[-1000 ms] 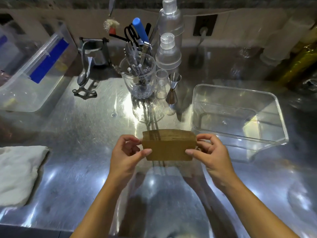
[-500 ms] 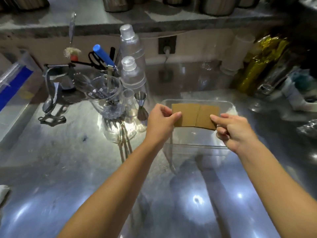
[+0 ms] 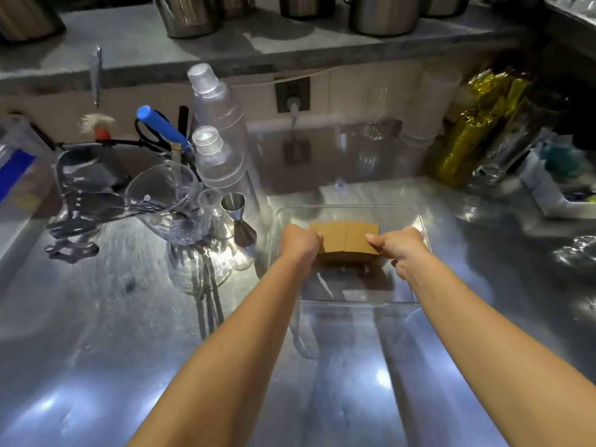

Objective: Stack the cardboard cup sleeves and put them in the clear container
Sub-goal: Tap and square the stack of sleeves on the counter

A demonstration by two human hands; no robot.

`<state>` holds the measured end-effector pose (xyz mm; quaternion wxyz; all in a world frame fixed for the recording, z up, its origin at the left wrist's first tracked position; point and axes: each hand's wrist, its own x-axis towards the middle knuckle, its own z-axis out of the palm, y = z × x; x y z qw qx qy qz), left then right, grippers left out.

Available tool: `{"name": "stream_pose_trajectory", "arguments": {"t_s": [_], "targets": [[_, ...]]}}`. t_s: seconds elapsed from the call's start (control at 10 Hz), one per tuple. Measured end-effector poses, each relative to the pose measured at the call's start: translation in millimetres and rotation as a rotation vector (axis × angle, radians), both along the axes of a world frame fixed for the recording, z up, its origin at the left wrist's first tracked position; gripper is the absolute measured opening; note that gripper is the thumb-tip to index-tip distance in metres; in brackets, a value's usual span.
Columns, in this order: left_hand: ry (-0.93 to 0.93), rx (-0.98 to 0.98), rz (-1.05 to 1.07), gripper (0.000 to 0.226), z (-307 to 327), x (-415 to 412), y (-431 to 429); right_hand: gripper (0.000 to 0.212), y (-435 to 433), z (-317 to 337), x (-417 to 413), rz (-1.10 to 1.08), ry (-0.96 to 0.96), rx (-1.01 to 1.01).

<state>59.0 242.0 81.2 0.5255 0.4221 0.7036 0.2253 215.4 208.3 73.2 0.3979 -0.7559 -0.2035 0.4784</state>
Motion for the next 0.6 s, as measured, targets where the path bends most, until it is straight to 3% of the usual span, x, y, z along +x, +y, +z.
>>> {"name": "stream_pose_trajectory", "arguments": {"t_s": [0.1,0.3,0.4,0.6], "targets": [[0.025,0.017,0.051,0.014,-12.5,4.7,1.3,0.047,2.6,-12.1,-2.1,-0.074,-0.040,-0.002],[0.136,0.076,0.055,0.032,-25.5,6.6,6.5,0.031,4.1,-19.5,-2.3,0.010,-0.289,-0.028],[0.200,0.114,0.035,0.018,-27.5,8.8,6.7,0.031,4.7,-20.8,-2.3,0.085,-0.355,-0.045],[0.236,0.138,0.033,0.037,-29.0,11.1,9.3,0.033,5.6,-17.3,-5.5,0.194,-0.464,-0.068]]}}
